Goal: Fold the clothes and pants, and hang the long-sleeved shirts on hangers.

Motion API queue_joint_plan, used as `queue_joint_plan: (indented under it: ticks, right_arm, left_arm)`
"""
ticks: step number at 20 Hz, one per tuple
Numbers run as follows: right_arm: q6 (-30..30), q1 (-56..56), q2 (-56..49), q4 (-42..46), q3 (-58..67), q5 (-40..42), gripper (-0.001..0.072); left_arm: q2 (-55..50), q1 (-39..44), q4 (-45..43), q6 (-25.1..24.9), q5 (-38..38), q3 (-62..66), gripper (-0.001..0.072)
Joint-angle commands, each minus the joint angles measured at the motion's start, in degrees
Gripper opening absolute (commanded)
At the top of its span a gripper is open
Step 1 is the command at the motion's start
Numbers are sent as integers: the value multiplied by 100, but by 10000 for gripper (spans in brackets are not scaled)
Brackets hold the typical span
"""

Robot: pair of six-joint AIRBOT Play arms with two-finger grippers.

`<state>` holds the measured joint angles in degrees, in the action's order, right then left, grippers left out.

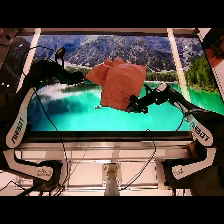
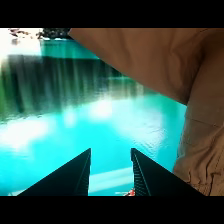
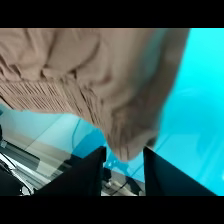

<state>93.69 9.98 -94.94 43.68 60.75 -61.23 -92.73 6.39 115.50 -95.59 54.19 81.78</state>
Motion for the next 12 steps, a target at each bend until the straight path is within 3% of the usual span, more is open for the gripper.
queue_joint_plan:
  ticks: [1,2,5,6,7,12]
  right_arm:
    - [35,109,-70,-83,20,358,175]
    - [35,109,-70,-81,52,398,96]
    - [35,103,-70,4,254,378,103]
    - [37,66,-70,160,354,308,223]
    - [50,11,-70,286,457,177,398]
    - [334,-356,-101,463,590,-195,410]
  left_arm:
    - [0,-11,-28,-4,7,-2,299]
    - [2,-24,-46,-4,4,-2,299]
    - [2,-79,-57,-4,33,-2,299]
    - [2,-81,-63,-4,72,-2,299]
    - [2,-94,-59,-4,116,-2,300]
    - [22,-96,-57,-2,138,-2,299]
